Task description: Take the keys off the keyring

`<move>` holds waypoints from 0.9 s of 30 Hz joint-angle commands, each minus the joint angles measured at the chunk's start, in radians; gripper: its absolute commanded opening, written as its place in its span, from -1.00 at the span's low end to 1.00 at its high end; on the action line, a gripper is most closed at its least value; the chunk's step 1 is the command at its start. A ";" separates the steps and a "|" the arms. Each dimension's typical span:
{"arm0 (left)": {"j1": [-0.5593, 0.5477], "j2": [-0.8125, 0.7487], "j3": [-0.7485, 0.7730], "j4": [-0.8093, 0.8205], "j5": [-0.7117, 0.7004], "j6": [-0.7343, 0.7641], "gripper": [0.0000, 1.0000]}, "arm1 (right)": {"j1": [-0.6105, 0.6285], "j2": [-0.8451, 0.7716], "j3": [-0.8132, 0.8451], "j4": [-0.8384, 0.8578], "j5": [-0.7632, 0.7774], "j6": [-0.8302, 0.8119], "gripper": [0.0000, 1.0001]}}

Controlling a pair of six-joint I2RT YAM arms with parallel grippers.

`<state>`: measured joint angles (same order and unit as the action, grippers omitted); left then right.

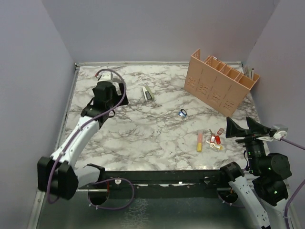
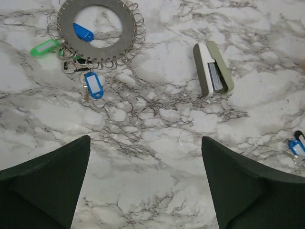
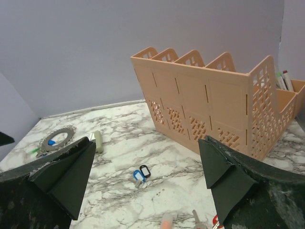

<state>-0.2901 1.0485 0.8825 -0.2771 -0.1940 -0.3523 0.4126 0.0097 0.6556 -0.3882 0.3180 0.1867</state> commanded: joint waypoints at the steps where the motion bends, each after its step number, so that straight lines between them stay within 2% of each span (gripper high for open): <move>1: 0.007 0.256 0.154 -0.041 0.005 0.079 0.97 | 0.006 -0.096 -0.007 -0.032 0.022 0.011 1.00; 5: 0.025 0.466 0.297 -0.065 -0.006 0.130 0.97 | 0.007 -0.096 -0.013 -0.027 0.024 0.007 1.00; 10: 0.079 0.709 0.429 -0.019 0.138 0.140 0.80 | 0.006 -0.097 -0.012 -0.030 0.016 0.005 1.00; 15: 0.086 0.914 0.584 -0.036 0.146 0.177 0.62 | 0.006 -0.097 -0.013 -0.038 0.003 0.002 1.00; 19: 0.105 0.998 0.638 -0.040 0.181 0.206 0.43 | 0.006 -0.097 -0.015 -0.049 0.015 0.000 1.00; 24: 0.179 1.024 0.673 -0.023 0.254 0.202 0.43 | 0.006 -0.096 -0.027 -0.035 -0.006 -0.014 1.00; 27: 0.232 1.063 0.701 -0.018 0.347 0.189 0.43 | 0.006 -0.096 -0.035 -0.027 -0.014 -0.020 1.00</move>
<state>-0.1364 2.0731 1.5242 -0.3145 0.0345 -0.1665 0.4126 0.0097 0.6388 -0.4072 0.3214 0.1825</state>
